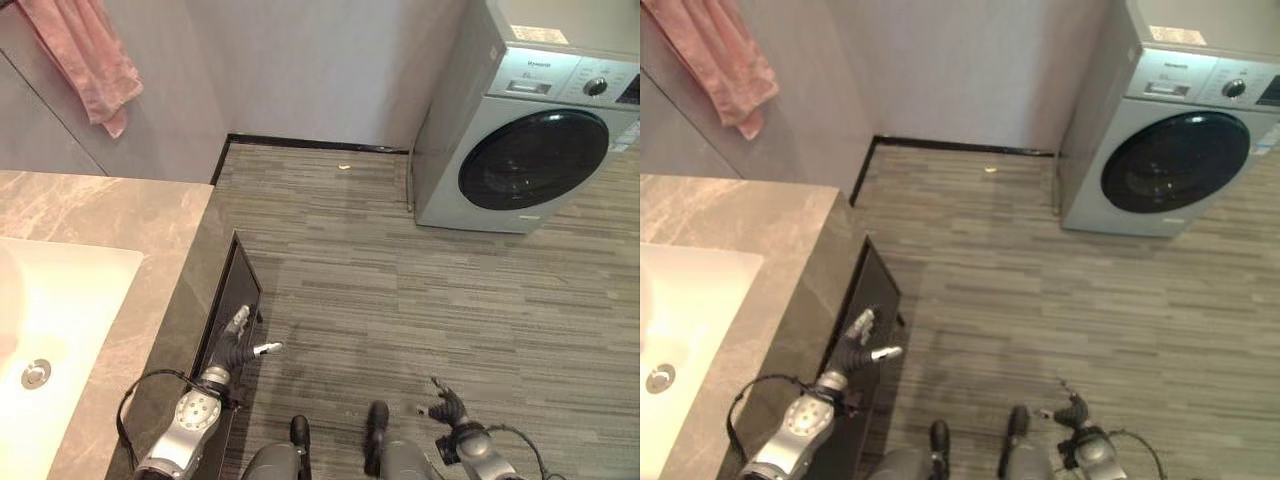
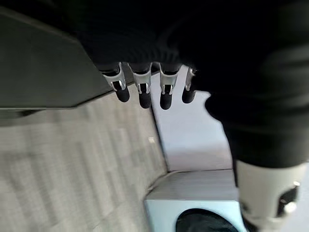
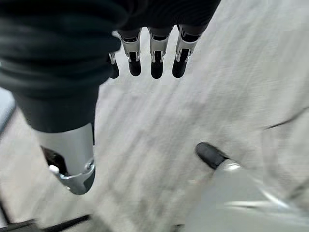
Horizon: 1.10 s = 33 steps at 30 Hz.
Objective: Put brush and paste in cup on sink, flatten towel.
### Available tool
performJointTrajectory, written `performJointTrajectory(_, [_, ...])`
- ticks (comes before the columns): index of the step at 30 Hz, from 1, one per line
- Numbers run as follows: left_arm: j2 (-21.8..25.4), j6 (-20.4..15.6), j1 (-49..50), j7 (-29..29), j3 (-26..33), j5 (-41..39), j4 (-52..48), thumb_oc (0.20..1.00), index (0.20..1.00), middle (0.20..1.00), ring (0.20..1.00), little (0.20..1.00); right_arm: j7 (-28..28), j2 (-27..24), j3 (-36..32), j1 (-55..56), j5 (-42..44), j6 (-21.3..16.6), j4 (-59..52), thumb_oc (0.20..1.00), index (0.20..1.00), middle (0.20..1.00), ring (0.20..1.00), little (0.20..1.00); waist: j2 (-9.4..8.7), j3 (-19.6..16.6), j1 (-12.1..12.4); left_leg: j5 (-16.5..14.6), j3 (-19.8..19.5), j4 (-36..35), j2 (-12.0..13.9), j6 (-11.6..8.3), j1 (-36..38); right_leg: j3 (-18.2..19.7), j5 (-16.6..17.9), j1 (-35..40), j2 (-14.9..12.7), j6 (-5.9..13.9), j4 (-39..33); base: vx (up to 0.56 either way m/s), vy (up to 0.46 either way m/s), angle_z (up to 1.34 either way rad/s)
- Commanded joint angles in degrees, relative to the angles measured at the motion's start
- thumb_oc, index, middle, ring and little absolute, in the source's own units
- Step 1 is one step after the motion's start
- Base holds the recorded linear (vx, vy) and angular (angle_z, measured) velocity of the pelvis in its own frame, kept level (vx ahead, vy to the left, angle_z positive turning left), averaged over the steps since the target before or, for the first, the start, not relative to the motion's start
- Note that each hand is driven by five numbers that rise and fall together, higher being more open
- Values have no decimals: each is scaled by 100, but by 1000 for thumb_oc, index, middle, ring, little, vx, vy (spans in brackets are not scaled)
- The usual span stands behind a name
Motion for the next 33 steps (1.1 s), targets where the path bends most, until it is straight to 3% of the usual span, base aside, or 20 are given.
performJointTrajectory(1, [-22,-62,-41,-78,-41,173,56,1000,1000,1000,1000,1000,19,-165,-64,-18,2,-81,209,1000,1000,1000,1000,1000,-39,-360,64,-93,-569,0,-172,-22,-108,-11,-211,-108,100,169,127,74,-51,-4])
performJointTrajectory(5, [-313,197,23,-57,98,264,975,1000,1000,1000,1000,1000,101,-134,-359,129,265,4,759,1000,1000,1000,1000,1000,-62,-538,69,-75,-679,-94,-145,-86,12,-270,-220,185,133,142,-113,76,-61,25])
performJointTrajectory(17, [-566,444,-193,57,108,755,2264,1000,1000,1000,1000,1000,183,-8,-598,115,661,113,1289,1000,1000,1000,1000,1000,-81,-743,183,-142,-904,-60,-79,-194,157,-593,-383,512,194,66,-158,52,-25,11])
performJointTrajectory(33, [-570,527,-194,21,238,603,2349,1000,1000,1000,1000,1000,218,19,-545,139,514,210,1488,1000,1000,1000,1000,1000,-28,-832,185,-188,-980,-39,-40,-239,262,-597,-539,658,223,-18,-117,28,-1,7])
